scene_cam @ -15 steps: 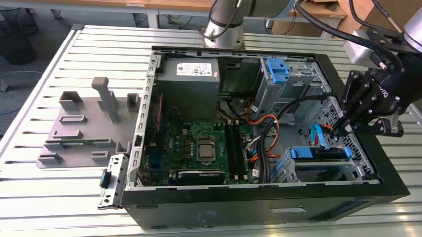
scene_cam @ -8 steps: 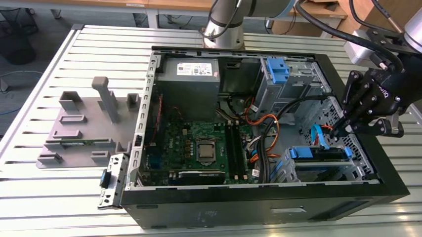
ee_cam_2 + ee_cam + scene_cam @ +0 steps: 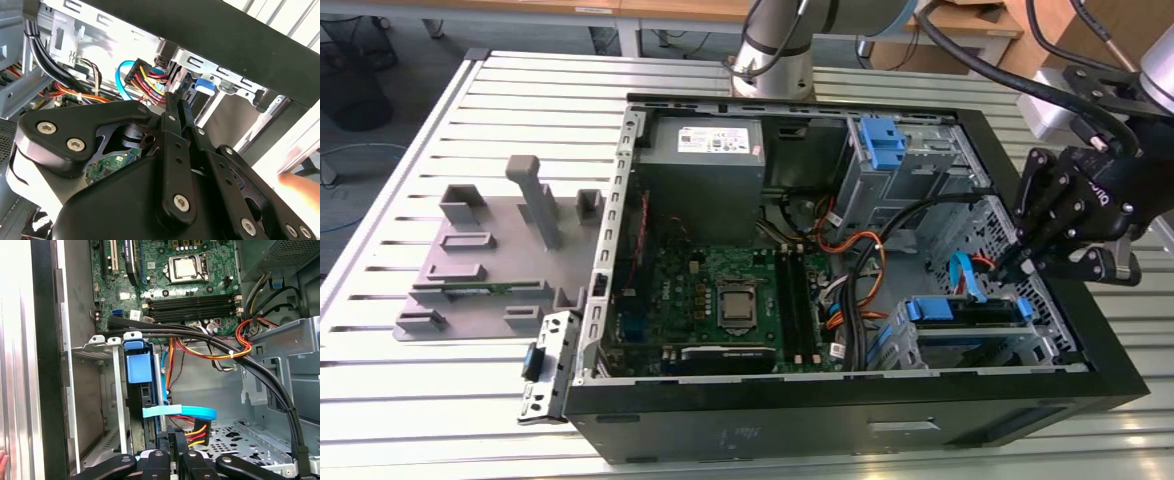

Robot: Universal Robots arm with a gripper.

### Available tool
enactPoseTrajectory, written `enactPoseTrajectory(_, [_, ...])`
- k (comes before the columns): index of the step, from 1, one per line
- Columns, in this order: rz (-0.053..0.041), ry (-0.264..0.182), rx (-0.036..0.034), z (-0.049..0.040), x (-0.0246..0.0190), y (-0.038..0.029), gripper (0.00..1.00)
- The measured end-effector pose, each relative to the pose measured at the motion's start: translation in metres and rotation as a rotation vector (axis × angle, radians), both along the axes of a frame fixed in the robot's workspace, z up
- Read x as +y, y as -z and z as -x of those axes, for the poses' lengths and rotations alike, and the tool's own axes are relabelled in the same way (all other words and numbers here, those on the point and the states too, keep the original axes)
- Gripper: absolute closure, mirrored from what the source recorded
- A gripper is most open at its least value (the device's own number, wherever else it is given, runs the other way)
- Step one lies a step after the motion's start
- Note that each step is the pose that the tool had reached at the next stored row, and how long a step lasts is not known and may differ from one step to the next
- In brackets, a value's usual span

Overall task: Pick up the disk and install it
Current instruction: 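Insert the second disk wire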

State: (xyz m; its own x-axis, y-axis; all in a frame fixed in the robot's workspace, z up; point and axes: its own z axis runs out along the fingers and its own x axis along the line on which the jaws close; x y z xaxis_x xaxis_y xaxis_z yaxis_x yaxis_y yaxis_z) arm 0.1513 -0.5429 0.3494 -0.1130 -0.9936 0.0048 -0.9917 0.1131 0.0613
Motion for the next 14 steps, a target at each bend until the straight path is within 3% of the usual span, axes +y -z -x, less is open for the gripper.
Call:
enactPoseTrajectory(5, [0.0000, -0.022, -0.0043, 0.0019, -0.0028, 0.0019, 0.84])
enactPoseTrajectory(14, [0.0000, -0.071, -0.0045, 0.0025, -0.0059, 0.0039, 0.84])
